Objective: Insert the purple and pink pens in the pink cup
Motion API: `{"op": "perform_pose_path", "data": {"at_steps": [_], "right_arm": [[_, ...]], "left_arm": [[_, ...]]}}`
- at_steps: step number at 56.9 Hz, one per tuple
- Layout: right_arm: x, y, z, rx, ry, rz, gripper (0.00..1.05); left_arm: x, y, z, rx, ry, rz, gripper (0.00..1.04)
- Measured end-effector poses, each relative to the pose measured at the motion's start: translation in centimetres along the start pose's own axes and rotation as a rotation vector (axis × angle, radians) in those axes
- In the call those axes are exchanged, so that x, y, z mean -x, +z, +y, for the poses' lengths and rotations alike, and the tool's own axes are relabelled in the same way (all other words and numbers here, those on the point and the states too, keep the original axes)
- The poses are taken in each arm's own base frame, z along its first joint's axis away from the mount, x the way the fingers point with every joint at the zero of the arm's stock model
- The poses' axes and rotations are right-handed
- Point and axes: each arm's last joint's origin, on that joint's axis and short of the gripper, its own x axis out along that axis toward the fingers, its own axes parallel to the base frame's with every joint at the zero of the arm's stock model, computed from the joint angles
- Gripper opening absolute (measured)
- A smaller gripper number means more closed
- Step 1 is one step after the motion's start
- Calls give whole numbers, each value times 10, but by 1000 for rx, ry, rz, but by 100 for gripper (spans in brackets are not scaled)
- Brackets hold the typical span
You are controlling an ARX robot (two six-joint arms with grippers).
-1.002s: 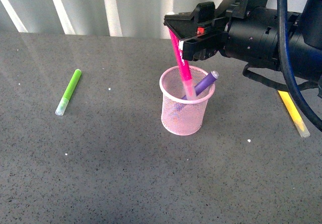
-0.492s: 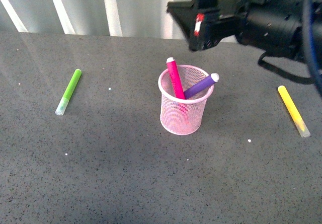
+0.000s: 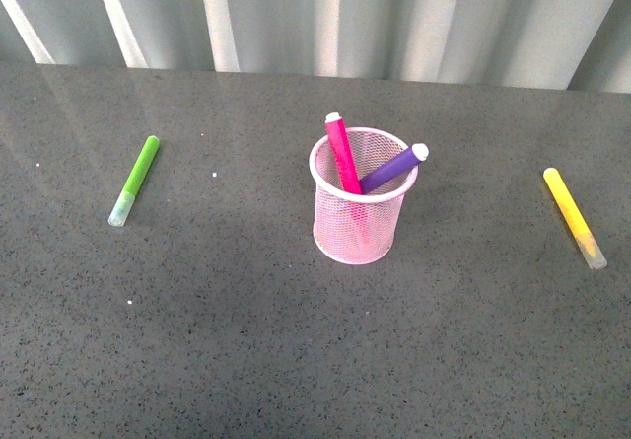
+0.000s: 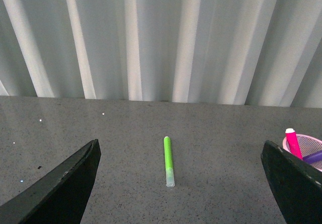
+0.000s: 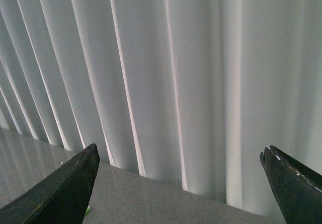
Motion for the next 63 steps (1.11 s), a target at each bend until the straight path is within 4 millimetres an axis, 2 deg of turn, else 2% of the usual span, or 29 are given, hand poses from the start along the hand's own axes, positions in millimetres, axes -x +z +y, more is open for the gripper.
{"op": "perform_pose_path", "data": {"at_steps": [11,18,23,29,38,49,63], "right_arm": [[48,4,17,-37,-43,-8,98],[61,8,27,-25,-59,-15,96],[63,9,38,20,-336,63,81],[73,-6,40,104,-501,187,63],[81,-22,40,145,-516,225,36],[88,-30,42,164,-511,213,4],[96,-41,44,166,-511,217,3]], "left_arm": [[0,0,0,0,0,0,98],[0,0,0,0,0,0,98],[0,0,0,0,0,0,98],[0,0,0,0,0,0,98],[0,0,0,0,0,-1,98],[0,0,0,0,0,-1,98],[0,0,0,0,0,-1,98]]}}
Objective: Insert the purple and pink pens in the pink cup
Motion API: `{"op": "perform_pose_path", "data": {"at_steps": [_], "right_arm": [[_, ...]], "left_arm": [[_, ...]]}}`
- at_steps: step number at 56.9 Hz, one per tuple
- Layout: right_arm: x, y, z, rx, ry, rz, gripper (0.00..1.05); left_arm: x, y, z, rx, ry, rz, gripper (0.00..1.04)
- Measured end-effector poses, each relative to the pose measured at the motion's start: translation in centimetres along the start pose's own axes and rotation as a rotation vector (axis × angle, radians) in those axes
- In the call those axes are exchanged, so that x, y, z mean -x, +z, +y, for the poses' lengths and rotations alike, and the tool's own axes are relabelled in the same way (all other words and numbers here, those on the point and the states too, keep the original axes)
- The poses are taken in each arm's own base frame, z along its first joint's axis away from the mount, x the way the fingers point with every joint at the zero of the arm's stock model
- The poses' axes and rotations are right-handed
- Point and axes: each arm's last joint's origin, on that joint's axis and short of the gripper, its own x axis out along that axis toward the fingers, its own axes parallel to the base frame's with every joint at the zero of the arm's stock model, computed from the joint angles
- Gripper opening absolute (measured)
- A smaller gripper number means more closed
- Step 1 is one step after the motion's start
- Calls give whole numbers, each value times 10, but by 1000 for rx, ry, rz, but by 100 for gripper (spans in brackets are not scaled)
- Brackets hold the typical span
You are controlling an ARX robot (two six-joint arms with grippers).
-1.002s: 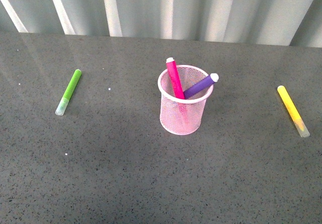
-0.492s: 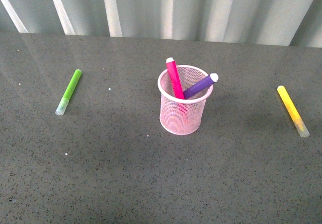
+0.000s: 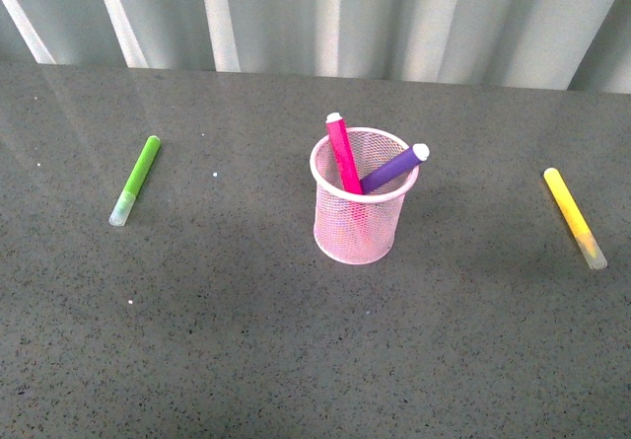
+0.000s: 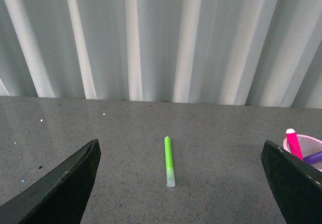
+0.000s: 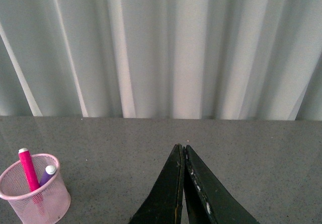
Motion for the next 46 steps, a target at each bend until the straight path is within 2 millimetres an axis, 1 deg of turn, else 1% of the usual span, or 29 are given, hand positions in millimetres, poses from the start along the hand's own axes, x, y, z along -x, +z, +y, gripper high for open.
{"op": "perform_pose_path", "data": {"at_steps": [18,23,27,46], "right_arm": [[6,-7,0,0,0,0,3],[13,-17,0,0,0,20,3],[16,-14,0,-1,-1,-15,3],[16,-14,0,0,0,-14,3]], "left_arm": [[0,0,0,0,0,0,98],[0,0,0,0,0,0,98],[0,0,0,0,0,0,98],[0,0,0,0,0,0,98]]}}
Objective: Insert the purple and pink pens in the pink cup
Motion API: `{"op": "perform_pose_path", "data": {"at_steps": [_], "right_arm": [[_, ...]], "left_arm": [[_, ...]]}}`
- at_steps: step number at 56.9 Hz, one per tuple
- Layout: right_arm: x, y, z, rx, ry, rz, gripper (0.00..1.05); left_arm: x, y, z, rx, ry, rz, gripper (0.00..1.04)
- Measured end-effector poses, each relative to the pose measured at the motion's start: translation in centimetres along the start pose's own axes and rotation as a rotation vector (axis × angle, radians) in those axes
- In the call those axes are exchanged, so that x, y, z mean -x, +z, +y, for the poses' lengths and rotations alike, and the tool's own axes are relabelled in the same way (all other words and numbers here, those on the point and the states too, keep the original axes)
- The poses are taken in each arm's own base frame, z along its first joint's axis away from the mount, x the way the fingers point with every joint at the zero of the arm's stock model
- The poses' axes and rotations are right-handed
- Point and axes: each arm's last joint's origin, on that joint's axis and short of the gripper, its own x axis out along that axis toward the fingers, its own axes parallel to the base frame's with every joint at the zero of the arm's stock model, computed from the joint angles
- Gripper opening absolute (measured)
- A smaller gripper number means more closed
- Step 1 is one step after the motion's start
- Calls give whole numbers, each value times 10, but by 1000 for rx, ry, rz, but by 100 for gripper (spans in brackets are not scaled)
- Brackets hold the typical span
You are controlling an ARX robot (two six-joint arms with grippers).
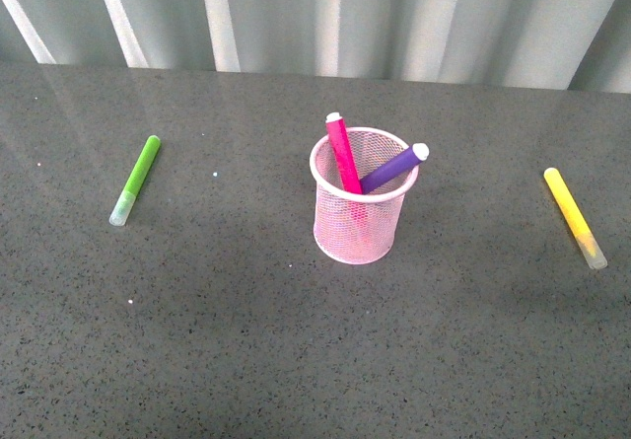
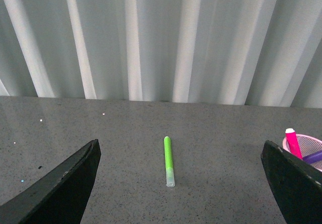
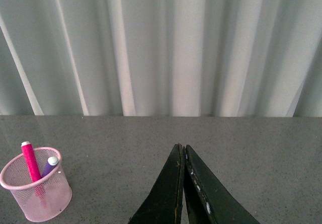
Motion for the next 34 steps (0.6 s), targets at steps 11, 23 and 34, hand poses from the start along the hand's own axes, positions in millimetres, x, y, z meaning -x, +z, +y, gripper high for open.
{"op": "perform_pose_path", "data": {"at_steps": [11,23,34], "right_arm": [[0,0,0,0,0,0,29],[0,0,0,0,0,0,63],[0,0,0,0,0,0,100]], "left_arm": [[0,0,0,0,0,0,98],[0,0,0,0,0,0,98],[0,0,0,0,0,0,98]]}}
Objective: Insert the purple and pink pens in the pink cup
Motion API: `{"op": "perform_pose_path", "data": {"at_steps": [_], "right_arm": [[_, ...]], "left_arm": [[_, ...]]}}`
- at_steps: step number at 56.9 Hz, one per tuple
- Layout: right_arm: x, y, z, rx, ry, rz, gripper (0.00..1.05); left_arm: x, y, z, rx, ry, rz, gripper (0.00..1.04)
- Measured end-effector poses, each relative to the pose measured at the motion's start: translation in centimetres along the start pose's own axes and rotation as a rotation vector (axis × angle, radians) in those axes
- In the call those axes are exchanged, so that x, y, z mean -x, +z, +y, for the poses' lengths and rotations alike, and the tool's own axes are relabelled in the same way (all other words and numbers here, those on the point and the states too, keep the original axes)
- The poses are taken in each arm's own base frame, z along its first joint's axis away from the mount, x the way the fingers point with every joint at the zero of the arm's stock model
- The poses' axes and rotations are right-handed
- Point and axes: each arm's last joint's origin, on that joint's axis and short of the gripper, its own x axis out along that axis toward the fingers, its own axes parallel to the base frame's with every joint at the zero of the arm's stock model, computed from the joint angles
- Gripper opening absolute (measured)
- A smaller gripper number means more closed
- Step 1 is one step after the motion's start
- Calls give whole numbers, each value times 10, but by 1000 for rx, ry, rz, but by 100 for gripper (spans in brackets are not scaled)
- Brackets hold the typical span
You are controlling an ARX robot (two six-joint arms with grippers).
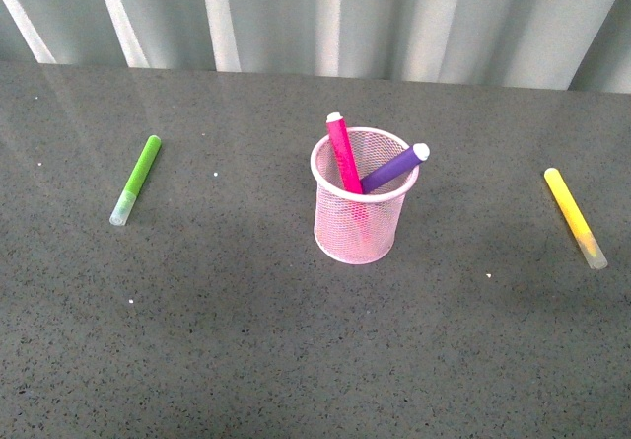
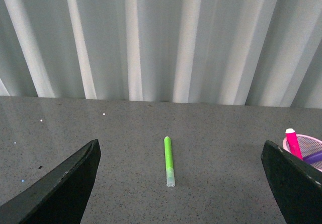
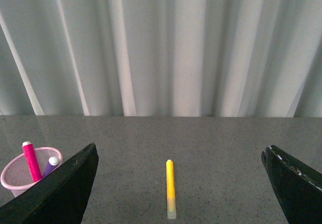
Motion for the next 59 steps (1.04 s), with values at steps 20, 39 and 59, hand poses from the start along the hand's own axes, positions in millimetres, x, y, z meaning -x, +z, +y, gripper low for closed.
{"op": "perform_pose_path", "data": {"at_steps": [20,39,59], "right_arm": [[0,0,0,0,0,0,98],[0,0,0,0,0,0,98],[0,0,0,0,0,0,98]], "left_arm": [[0,0,0,0,0,0,98],[0,0,0,0,0,0,98],[0,0,0,0,0,0,98]]}}
